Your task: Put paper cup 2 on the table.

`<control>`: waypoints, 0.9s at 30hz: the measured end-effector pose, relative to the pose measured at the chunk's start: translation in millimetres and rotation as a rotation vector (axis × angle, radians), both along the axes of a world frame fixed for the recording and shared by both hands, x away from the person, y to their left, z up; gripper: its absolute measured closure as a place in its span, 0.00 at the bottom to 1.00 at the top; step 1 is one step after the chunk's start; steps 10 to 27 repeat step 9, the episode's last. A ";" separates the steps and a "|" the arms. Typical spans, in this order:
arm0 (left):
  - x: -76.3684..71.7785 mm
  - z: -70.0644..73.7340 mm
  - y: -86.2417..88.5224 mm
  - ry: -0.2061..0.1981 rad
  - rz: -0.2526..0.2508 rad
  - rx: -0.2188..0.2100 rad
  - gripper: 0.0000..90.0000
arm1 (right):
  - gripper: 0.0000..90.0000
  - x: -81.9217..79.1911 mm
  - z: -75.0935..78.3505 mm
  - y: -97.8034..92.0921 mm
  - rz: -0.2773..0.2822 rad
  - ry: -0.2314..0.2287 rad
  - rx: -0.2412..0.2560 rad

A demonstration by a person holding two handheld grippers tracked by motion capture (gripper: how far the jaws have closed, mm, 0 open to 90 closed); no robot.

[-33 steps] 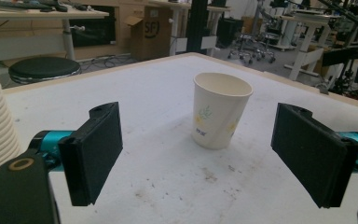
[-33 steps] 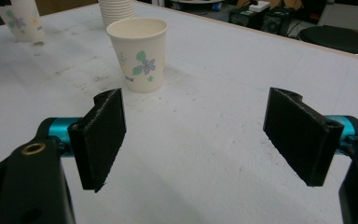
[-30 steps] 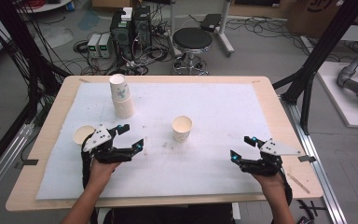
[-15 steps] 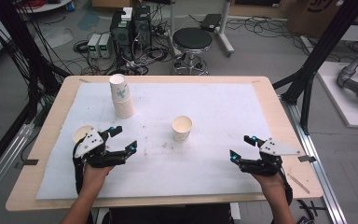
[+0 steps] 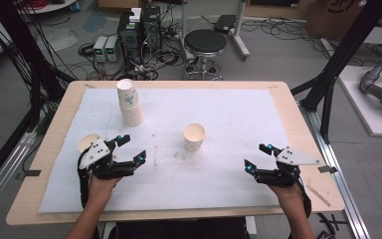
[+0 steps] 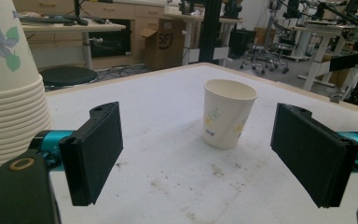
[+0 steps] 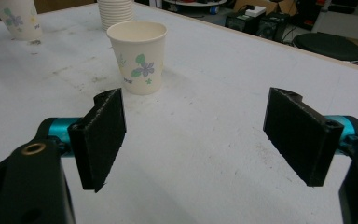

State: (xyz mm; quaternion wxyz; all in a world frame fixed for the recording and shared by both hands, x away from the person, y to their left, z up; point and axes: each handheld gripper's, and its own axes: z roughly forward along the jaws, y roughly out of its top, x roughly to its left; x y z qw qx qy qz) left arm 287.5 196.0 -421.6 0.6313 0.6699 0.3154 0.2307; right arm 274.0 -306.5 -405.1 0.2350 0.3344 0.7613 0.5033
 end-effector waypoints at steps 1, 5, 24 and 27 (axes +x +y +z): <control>0.0 0.1 0.2 0.000 -0.001 -0.003 0.18 | 0.24 0.1 -0.2 -0.1 -0.001 0.000 0.000; 0.2 0.4 -0.2 -0.004 0.001 -0.003 0.19 | 0.24 0.6 -0.8 -0.7 -0.001 0.001 -0.001; -0.2 0.7 -1.0 -0.008 0.003 0.001 0.18 | 0.24 0.5 -0.6 -1.1 0.001 -0.002 0.000; -0.2 0.7 -1.0 -0.008 0.003 0.001 0.18 | 0.24 0.5 -0.6 -1.1 0.001 -0.002 0.000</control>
